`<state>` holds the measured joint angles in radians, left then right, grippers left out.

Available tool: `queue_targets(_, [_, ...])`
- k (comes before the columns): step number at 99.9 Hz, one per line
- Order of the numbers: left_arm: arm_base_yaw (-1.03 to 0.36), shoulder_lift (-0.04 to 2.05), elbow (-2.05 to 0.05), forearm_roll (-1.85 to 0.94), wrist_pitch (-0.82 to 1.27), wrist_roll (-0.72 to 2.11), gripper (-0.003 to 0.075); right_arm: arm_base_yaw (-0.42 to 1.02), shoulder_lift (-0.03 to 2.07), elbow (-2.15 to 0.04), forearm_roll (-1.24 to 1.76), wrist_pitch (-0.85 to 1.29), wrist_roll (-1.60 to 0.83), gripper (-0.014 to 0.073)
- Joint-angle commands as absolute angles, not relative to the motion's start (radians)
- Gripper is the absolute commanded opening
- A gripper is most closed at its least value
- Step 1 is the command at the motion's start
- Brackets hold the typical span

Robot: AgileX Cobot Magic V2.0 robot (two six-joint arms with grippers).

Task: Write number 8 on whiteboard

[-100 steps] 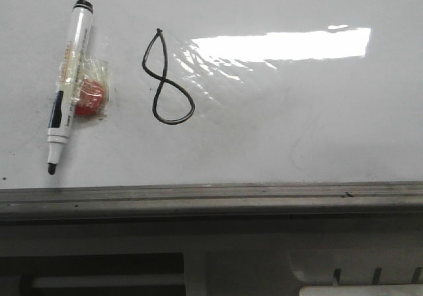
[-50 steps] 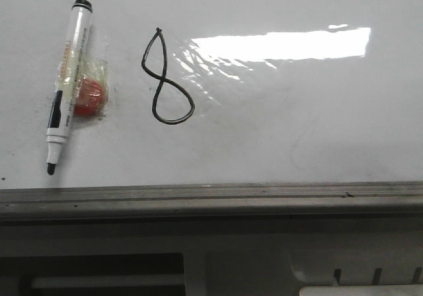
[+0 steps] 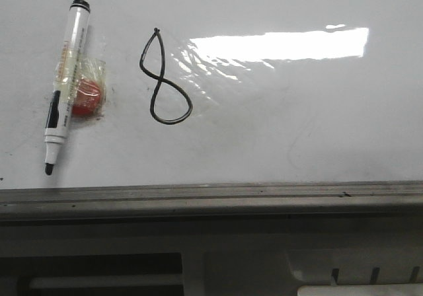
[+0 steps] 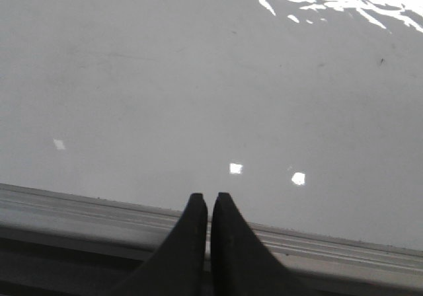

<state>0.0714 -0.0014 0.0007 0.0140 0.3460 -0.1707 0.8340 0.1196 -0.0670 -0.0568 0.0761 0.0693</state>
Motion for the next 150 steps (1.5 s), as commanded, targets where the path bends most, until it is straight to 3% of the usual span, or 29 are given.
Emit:
queue_targets(1, [0.072, -0.033, 0.033, 0.020, 0.307, -0.183, -0.0020, 0.787, 0.128, -0.065, -0.065, -0.102, 0.061, -0.0063])
queue_targets(19, [0.072, -0.033, 0.033, 0.020, 0.307, -0.183, -0.0020, 0.606, 0.128, 0.025, -0.065, -0.339, 0.061, -0.0063])
queue_targets(51, [0.072, -0.033, 0.033, 0.020, 0.307, -0.183, -0.0020, 0.214, 0.128, 0.023, -0.065, -0.294, 0.061, -0.0063])
queue_targets(72, [0.072, -0.033, 0.033, 0.020, 0.307, -0.183, -0.0020, 0.017, 0.128, 0.023, -0.065, -0.114, 0.061, -0.0063])
queue_targets(110, [0.072, -0.033, 0.033, 0.020, 0.307, -0.183, -0.0020, -0.008, -0.033, 0.023, -0.088, 0.301, 0.057, -0.0063])
queue_targets(150, [0.072, -0.033, 0.033, 0.020, 0.306, -0.183, -0.0020, -0.008, -0.032, 0.023, -0.107, 0.301, 0.015, -0.0063])
